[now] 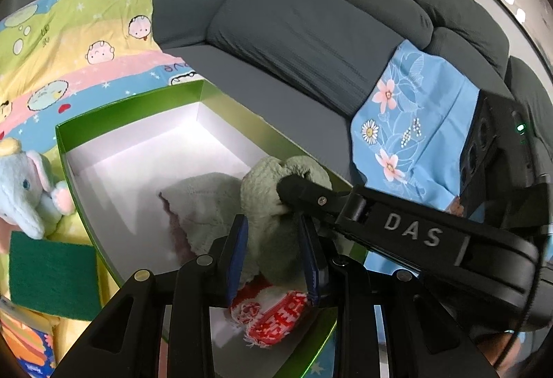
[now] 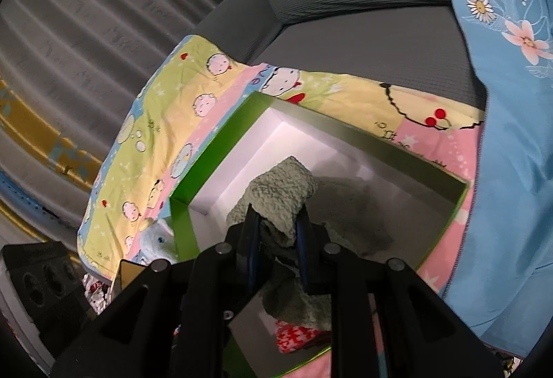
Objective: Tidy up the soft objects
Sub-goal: 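Lower the grey-green cloth into the green box and open the right gripper, then move the right gripper back to the lavender mesh puff by the tin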
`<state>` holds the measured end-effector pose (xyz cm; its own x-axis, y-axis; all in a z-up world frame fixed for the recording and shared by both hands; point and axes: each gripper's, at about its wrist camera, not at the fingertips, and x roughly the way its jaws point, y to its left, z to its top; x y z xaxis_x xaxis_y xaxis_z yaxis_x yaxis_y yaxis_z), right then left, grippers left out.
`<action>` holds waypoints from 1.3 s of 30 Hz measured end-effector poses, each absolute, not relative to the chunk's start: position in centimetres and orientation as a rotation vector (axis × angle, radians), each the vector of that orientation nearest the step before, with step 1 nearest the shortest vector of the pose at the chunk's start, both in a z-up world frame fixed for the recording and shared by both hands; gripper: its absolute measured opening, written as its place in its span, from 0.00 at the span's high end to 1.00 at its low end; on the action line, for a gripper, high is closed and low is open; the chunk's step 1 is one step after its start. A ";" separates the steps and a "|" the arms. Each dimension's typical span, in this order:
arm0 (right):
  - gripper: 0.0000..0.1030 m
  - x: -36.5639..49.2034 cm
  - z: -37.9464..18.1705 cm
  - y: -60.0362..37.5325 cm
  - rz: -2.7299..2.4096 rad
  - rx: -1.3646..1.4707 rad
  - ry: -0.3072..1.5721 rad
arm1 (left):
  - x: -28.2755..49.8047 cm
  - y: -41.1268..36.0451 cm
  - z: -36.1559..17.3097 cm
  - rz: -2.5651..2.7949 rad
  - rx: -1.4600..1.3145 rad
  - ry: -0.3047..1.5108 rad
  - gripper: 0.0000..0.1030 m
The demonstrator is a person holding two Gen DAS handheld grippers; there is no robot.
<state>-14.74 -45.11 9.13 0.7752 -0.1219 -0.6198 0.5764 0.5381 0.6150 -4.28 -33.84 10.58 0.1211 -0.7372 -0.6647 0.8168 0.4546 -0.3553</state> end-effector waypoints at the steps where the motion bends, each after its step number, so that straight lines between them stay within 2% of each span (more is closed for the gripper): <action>1: 0.81 -14.8 9.1 -45.1 -0.444 0.918 0.557 | -4.2 -33.8 10.6 -1.138 0.102 0.901 0.72; 10: 0.79 -15.1 9.5 -45.0 -0.462 0.915 0.537 | -4.1 -33.2 10.8 -1.115 0.099 0.911 0.72; 12: 0.72 -15.2 9.6 -44.9 -0.465 0.909 0.533 | -3.9 -32.8 10.8 -1.109 0.091 0.919 0.72; 13: 0.63 -15.2 9.7 -44.8 -0.466 0.905 0.531 | -3.8 -32.6 10.9 -1.105 0.087 0.921 0.72; 16: 0.44 -15.3 10.3 -44.6 -0.451 0.891 0.500 | -3.6 -31.6 11.4 -1.088 0.073 0.913 0.53; 17: 0.35 -15.4 10.5 -44.4 -0.449 0.885 0.490 | -3.6 -31.1 11.7 -1.084 0.062 0.908 0.44; 18: 0.33 -15.5 10.7 -44.3 -0.447 0.880 0.476 | -3.5 -30.7 11.9 -1.079 0.050 0.902 0.38; 20: 0.22 -15.8 11.3 -43.9 -0.436 0.868 0.444 | -3.3 -29.4 12.6 -1.075 0.018 0.890 0.34; 22: 0.17 -16.0 11.9 -43.5 -0.419 0.856 0.413 | -3.1 -28.0 13.2 -1.067 -0.010 0.876 0.33; 25: 0.02 -16.2 12.8 -42.7 -0.406 0.831 0.377 | -2.9 -25.3 14.1 -1.025 -0.040 0.846 0.23; 39: 0.01 -12.8 15.3 -35.6 -0.344 0.633 0.441 | -1.8 -5.5 15.1 -0.672 -0.270 0.767 0.19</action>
